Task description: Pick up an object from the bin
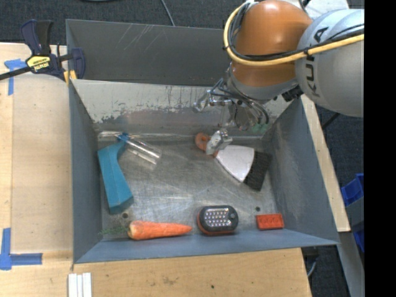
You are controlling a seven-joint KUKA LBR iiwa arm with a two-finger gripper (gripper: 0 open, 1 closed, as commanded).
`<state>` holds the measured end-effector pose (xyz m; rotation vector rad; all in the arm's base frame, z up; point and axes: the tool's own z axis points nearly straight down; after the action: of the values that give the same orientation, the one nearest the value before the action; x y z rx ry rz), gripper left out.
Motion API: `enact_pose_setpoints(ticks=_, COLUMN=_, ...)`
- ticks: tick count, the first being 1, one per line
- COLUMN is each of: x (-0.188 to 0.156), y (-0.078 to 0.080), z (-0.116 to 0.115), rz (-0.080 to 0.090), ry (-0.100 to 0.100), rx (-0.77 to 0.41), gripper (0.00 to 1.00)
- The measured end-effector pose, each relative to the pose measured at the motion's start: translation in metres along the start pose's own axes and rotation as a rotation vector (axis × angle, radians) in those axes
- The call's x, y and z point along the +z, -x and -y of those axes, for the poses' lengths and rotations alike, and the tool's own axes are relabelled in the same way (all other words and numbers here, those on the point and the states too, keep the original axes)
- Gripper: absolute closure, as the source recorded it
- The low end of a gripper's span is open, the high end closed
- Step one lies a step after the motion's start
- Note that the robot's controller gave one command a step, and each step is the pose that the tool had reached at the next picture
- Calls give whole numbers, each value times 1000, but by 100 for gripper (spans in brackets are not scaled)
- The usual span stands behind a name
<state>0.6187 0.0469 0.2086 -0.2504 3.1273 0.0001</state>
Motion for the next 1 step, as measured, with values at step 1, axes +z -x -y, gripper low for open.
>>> enact_pose_setpoints(ticks=1, x=-20, y=3, z=10, rz=1, ry=0, rx=-252, gripper=0)
